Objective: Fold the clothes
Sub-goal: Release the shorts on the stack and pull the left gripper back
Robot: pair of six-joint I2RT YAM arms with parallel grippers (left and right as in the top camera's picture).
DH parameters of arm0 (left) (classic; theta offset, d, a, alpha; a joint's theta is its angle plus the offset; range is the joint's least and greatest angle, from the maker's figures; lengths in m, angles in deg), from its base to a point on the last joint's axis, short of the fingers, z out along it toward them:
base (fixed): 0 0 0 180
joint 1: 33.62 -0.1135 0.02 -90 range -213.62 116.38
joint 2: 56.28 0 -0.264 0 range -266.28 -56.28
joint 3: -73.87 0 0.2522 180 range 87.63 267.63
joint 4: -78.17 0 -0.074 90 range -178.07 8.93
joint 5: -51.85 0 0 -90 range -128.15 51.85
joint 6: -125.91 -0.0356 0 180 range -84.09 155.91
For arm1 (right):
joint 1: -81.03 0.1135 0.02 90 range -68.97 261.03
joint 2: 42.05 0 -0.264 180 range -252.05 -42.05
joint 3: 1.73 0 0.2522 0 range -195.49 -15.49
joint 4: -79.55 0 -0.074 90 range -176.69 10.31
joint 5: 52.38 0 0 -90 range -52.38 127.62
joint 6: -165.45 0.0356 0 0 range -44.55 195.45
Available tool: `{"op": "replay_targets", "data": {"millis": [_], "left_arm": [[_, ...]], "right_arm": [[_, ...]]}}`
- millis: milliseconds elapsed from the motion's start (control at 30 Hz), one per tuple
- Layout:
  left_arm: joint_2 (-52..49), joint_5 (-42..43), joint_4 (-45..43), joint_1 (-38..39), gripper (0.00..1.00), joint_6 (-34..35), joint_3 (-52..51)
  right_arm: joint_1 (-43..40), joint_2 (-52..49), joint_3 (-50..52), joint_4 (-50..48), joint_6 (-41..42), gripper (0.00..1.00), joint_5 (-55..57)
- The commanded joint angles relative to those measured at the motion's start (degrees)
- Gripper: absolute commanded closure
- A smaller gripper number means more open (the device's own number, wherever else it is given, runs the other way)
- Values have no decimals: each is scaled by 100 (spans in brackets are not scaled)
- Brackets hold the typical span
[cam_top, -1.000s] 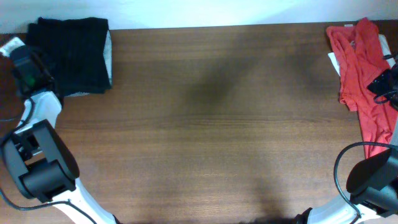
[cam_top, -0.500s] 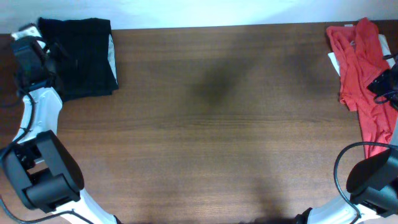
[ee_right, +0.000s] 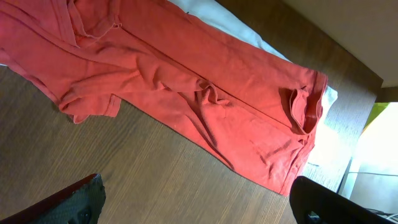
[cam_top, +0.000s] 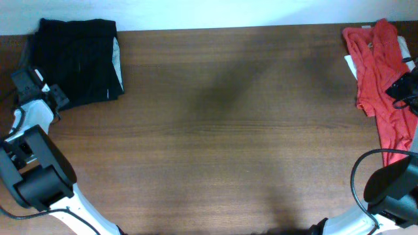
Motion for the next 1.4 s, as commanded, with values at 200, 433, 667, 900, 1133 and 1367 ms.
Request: {"op": "replay_targets", "data": {"millis": [200,433,667,900,1133,1367], "left_arm": [[1895,1314,-728,151,50,586,46],[1362,1381,-1547,885,1,610,44],[-577,28,-3180,1231,1,-909,50],[-125,975,-1875,1054,1,-866,98],[3504,1307,-448,1062,1,219,98],[6177,2306,3526,1062,1,256,98]], "right_arm": [[-7,105,-22,-2,50,1,111],[-7,105,-22,-2,50,2,111],[-7,105,-22,-2,50,2,111],[-7,105,-22,-2,50,2,111],[-7,105,-22,-2,50,2,111],[-7,105,-22,-2,50,2,111]]}}
